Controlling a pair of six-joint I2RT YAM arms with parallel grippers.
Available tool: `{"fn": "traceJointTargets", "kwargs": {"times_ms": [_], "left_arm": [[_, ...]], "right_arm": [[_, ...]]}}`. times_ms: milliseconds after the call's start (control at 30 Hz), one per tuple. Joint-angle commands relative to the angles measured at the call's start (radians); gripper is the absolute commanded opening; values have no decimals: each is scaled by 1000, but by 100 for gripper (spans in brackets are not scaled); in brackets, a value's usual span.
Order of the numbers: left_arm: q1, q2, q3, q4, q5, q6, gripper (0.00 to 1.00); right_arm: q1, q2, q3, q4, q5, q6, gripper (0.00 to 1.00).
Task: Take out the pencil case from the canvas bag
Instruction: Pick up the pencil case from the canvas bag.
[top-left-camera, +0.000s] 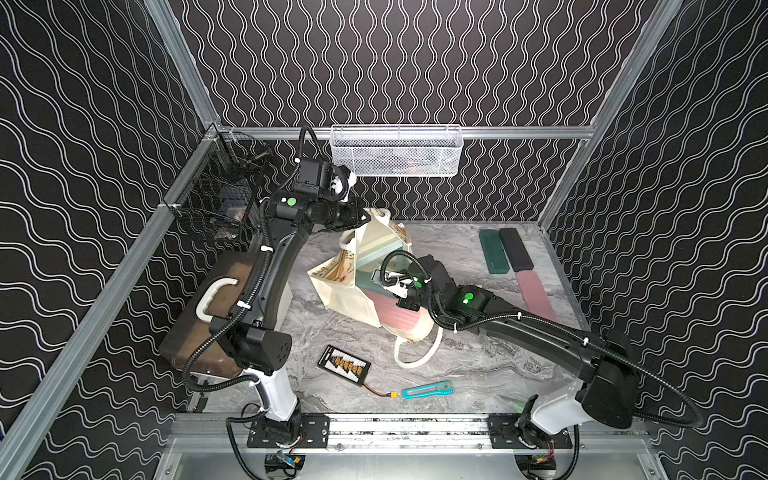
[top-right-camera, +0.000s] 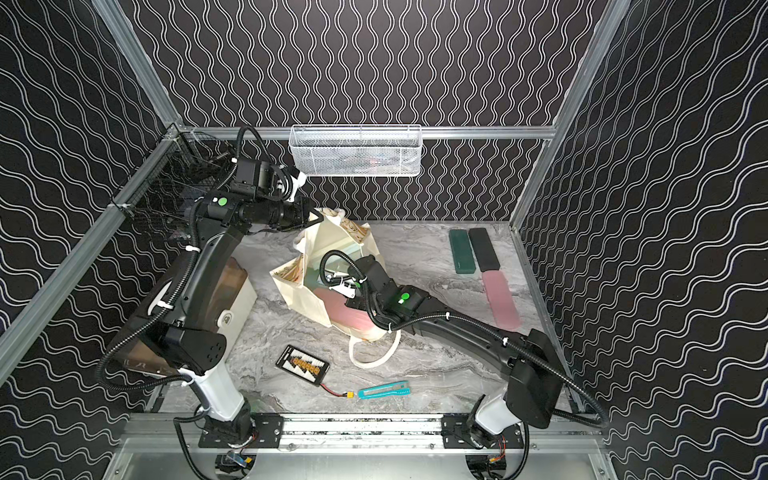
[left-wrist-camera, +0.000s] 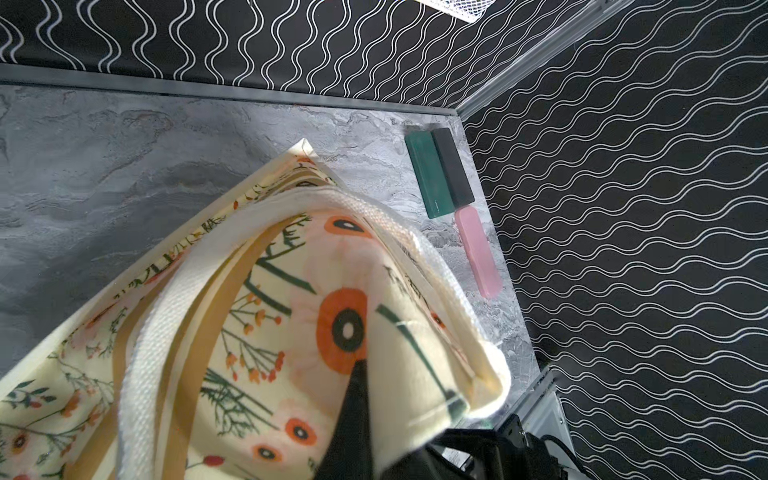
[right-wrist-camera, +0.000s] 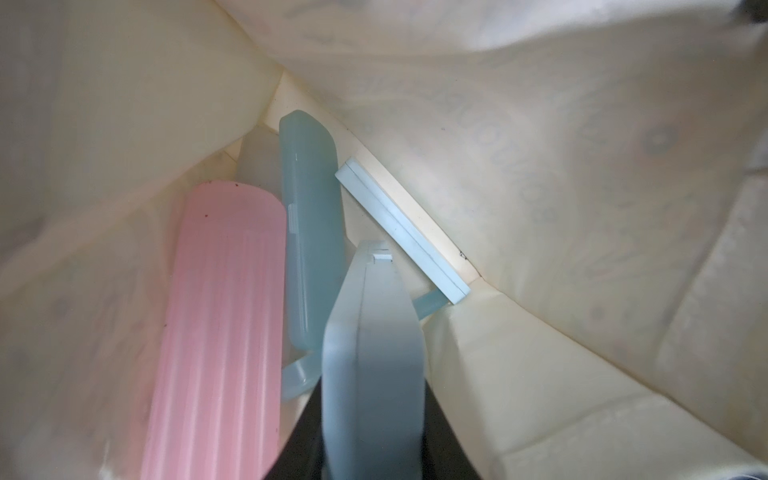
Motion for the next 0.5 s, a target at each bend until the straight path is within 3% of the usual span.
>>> {"fn": "traceJointTargets", "kwargs": {"times_ms": [0,167,467], "left_arm": [[2,-1,17,98,23,-17,0],[9,11,40,90,6,-18,0],[26,-10,21,127,-49,-66,0]], "right_arm": [[2,-44,-14,11,-44,54,13],[-4,-136,-49,23,-92,147,13],[-97,-316,-122,45,-287,402,10]]}}
